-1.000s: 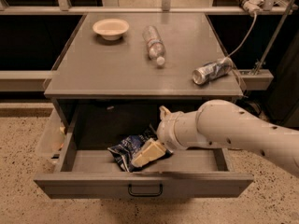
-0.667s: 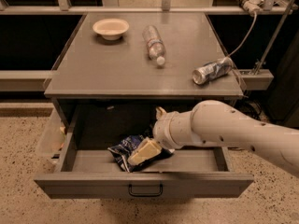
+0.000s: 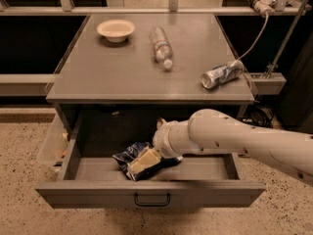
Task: Pick blue chip bag from top drawer and place on counter
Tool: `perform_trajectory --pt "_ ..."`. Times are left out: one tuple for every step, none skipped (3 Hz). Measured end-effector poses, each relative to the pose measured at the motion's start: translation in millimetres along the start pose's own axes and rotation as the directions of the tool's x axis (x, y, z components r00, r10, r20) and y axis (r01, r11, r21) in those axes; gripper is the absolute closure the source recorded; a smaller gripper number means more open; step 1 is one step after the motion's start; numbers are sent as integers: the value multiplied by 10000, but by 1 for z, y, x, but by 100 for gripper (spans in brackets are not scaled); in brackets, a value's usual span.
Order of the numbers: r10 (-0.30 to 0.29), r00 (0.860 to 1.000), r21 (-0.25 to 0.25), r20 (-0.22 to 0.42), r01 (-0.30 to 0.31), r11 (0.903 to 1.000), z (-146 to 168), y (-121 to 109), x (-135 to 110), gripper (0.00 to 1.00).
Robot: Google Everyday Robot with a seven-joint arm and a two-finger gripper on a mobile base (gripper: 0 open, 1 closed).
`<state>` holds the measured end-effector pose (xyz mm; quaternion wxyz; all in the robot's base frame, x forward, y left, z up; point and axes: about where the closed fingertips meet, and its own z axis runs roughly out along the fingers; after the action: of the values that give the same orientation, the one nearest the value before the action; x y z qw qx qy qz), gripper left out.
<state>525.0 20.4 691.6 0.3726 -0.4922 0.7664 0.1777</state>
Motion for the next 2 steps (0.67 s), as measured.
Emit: perform_trajectory --pt "254 9997 -174 12 -253 9995 18 4 5 0" --pt "451 9989 -315 -84 -453 9985 34 8 13 0"
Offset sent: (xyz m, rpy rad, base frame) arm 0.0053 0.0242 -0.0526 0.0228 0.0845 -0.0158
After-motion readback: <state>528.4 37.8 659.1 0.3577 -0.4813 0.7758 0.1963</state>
